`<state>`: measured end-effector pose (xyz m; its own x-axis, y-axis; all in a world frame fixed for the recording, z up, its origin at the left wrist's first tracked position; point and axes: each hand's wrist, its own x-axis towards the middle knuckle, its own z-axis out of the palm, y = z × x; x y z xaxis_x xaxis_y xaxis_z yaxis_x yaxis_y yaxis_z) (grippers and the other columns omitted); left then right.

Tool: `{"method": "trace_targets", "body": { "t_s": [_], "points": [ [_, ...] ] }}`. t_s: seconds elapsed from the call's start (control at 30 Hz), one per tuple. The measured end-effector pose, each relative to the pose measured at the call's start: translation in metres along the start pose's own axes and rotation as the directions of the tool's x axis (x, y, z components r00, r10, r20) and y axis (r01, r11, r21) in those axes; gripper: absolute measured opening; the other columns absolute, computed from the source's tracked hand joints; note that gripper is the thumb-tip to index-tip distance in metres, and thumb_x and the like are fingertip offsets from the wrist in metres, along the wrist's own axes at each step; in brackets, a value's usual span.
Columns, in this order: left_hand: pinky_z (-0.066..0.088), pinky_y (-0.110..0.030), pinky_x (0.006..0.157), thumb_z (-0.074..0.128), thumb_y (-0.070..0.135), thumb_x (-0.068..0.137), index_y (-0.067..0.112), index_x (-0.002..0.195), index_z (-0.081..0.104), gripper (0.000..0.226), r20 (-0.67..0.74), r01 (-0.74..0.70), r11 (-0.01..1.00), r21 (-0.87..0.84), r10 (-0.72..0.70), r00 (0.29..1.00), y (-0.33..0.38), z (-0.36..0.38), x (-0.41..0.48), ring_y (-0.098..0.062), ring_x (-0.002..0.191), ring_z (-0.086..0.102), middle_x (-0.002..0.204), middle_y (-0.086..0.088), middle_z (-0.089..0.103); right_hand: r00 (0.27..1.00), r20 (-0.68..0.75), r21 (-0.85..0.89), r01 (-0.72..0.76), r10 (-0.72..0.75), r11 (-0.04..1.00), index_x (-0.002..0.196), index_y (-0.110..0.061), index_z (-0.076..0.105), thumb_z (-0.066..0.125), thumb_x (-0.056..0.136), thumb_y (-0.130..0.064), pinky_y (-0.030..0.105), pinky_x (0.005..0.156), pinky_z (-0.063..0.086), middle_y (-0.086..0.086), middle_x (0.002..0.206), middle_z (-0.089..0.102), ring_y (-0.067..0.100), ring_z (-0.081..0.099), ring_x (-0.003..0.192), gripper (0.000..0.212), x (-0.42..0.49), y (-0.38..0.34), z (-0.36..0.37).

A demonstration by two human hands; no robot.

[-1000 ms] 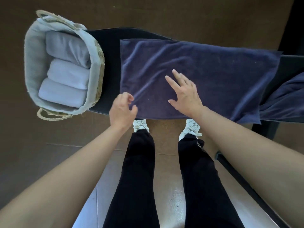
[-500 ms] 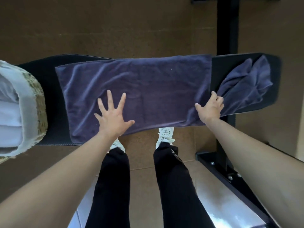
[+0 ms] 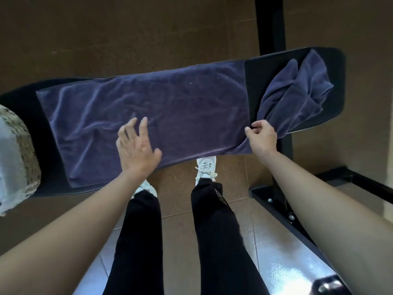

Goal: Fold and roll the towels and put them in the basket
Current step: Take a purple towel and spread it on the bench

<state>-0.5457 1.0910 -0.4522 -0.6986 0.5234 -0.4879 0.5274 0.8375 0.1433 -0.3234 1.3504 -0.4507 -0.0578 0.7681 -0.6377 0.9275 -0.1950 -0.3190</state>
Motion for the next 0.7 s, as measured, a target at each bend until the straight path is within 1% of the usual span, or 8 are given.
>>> {"method": "trace_targets", "body": {
  "t_s": [0.07,0.13,0.2,0.3,0.37,0.5,0.63,0.7],
  "points": [
    [0.044,-0.052,0.101,0.077,0.031,0.075,0.018,0.143,0.051,0.074,-0.046,-0.120,0.981,-0.149,0.115,0.992,0.040,0.004,-0.007,-0.039,0.126,0.041,0.140,-0.010,0.049,1.000,0.006,0.100,-0.018,0.017,0.995,0.120,-0.016,0.061,0.069,0.095,-0.029,0.033,0.088,0.052,-0.003,0.094,0.065,0.019,0.064,0.095,0.029,0.000,0.000,0.000],
    [0.044,-0.044,0.102,0.072,0.025,0.083,0.020,0.132,0.063,0.050,0.048,-0.151,0.935,-0.321,0.175,0.983,0.084,0.009,-0.014,-0.031,0.120,0.045,0.127,-0.004,0.059,0.998,0.050,0.209,-0.057,0.047,0.976,0.123,-0.015,0.059,0.074,0.093,-0.025,0.037,0.088,0.058,0.000,0.094,0.068,0.023,0.070,0.093,0.035,0.002,-0.001,-0.001],
    [0.044,-0.033,0.100,0.068,0.025,0.089,0.024,0.122,0.069,0.033,0.181,-0.088,0.869,-0.486,0.198,0.963,0.125,0.015,-0.022,-0.022,0.116,0.050,0.119,0.004,0.064,0.988,0.129,0.268,-0.122,0.089,0.956,0.122,-0.012,0.061,0.077,0.091,-0.019,0.040,0.081,0.062,0.007,0.097,0.072,0.027,0.073,0.089,0.036,0.008,-0.002,-0.003],
    [0.051,-0.033,0.095,0.069,0.033,0.090,0.025,0.116,0.070,0.027,0.301,0.061,0.768,-0.637,0.175,0.937,0.171,0.021,-0.028,-0.014,0.107,0.063,0.112,0.008,0.069,0.945,0.309,0.305,-0.201,0.103,0.931,0.111,-0.007,0.067,0.074,0.094,-0.013,0.030,0.067,0.060,0.010,0.093,0.073,0.021,0.071,0.077,0.019,0.011,-0.006,-0.008],
    [0.052,-0.033,0.088,0.071,0.043,0.089,0.026,0.118,0.067,0.034,0.355,0.114,0.765,-0.634,0.157,0.922,0.190,0.023,-0.032,-0.013,0.102,0.066,0.111,0.008,0.070,0.908,0.410,0.351,-0.242,0.084,0.905,0.107,-0.002,0.067,0.070,0.097,-0.012,0.026,0.061,0.055,0.010,0.083,0.067,0.017,0.062,0.067,0.015,0.008,-0.013,-0.013],
    [0.055,-0.039,0.075,0.073,0.060,0.081,0.025,0.105,0.057,0.045,0.349,0.149,0.802,-0.579,0.079,0.934,0.213,0.030,-0.035,-0.017,0.087,0.066,0.097,0.008,0.068,0.858,0.510,0.357,-0.279,0.064,0.892,0.105,0.003,0.070,0.066,0.098,-0.012,0.025,0.061,0.057,0.010,0.078,0.069,0.016,0.065,0.065,0.017,0.006,-0.020,-0.021],
    [0.052,-0.042,0.078,0.070,0.039,0.089,0.020,0.102,0.057,0.027,0.301,0.166,0.809,-0.563,0.014,0.954,0.226,0.033,-0.030,-0.028,0.093,0.067,0.099,-0.001,0.070,0.808,0.588,0.340,-0.284,0.033,0.896,0.084,-0.008,0.065,0.065,0.095,-0.012,0.025,0.059,0.050,0.002,0.065,0.062,0.013,0.058,0.059,0.011,0.009,-0.027,-0.024],
    [0.051,-0.043,0.076,0.064,0.029,0.094,0.016,0.099,0.062,0.014,0.249,0.113,0.827,-0.551,0.034,0.968,0.228,0.033,-0.028,-0.034,0.093,0.066,0.095,-0.005,0.072,0.825,0.563,0.302,-0.263,0.051,0.916,0.086,-0.009,0.060,0.063,0.095,-0.012,0.026,0.058,0.050,0.005,0.068,0.058,0.016,0.056,0.061,0.010,0.011,-0.032,-0.024]
  ]
}}
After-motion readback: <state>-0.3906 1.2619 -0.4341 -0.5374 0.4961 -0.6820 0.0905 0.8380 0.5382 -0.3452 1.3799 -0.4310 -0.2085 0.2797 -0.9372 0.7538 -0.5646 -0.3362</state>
